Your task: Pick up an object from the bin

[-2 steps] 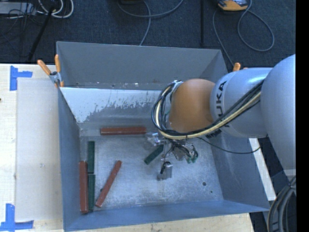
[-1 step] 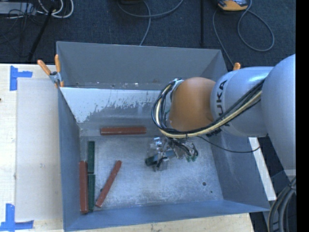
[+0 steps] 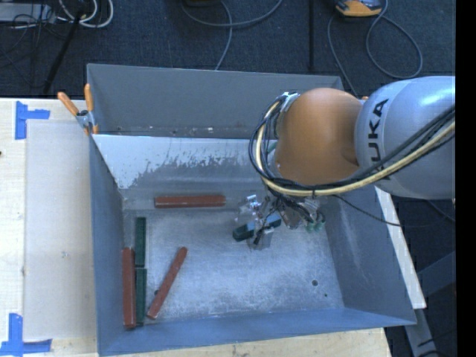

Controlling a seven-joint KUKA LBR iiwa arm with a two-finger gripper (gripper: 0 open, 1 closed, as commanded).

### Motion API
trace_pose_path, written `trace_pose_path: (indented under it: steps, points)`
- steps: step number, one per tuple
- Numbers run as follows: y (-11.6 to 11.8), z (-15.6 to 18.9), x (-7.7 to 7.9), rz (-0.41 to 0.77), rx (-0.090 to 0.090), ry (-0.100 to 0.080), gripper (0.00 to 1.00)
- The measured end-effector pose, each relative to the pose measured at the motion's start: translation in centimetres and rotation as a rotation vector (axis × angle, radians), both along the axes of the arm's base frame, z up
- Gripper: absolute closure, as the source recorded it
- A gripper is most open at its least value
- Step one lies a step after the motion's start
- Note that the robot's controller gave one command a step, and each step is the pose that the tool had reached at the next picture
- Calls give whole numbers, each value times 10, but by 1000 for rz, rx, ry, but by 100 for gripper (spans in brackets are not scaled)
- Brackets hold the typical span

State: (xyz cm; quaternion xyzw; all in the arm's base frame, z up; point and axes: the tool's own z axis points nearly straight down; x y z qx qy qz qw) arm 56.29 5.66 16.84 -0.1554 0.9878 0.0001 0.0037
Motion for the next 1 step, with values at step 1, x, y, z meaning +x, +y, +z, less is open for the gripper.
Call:
trace_pose_path:
  steps: [1]
  points:
    - [0,82,3,7,0,-2,100]
